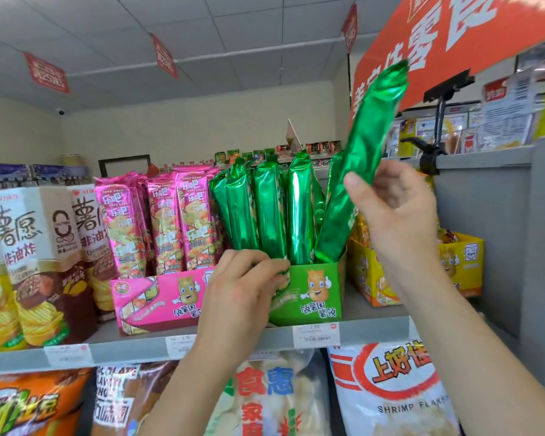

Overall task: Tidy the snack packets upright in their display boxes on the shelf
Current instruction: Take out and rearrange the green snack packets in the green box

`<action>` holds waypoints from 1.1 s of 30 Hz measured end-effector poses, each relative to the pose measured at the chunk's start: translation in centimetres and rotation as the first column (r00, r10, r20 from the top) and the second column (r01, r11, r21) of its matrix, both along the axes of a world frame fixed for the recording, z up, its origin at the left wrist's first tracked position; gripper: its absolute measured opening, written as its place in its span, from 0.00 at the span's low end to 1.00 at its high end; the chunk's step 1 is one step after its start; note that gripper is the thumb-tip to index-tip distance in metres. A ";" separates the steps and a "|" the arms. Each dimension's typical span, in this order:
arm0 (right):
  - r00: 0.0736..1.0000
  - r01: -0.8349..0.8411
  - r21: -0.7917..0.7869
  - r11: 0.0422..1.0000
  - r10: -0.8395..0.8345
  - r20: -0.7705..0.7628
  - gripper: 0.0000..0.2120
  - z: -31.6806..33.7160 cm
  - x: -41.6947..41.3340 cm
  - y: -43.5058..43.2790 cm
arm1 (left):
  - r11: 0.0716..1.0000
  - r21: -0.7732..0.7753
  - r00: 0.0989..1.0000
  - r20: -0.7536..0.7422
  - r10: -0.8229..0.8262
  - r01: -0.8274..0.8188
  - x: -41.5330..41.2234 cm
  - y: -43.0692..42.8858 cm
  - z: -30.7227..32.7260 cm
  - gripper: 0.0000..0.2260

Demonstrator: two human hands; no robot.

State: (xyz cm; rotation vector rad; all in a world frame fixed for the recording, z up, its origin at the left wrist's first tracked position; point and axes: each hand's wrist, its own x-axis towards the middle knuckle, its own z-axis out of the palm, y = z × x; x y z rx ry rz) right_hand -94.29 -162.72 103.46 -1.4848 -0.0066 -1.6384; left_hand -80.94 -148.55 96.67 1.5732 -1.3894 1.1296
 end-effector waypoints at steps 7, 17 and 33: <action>0.980 -0.172 -0.121 0.978 0.183 0.079 0.15 1.0 -2.7 2.0 | 0.997 0.062 0.992 -0.113 0.060 -0.053 1.0 0.8 0.0 0.08; 0.916 -0.189 0.031 0.981 0.187 -0.356 0.19 -5.8 -3.4 3.2 | 0.995 0.039 0.982 -0.161 0.100 -0.095 -1.6 1.5 0.1 0.10; 0.444 -0.701 0.247 0.669 0.681 -0.583 0.22 -10.6 -6.8 6.0 | 0.713 -0.577 0.348 -0.625 -0.699 0.398 -7.7 2.1 0.2 0.08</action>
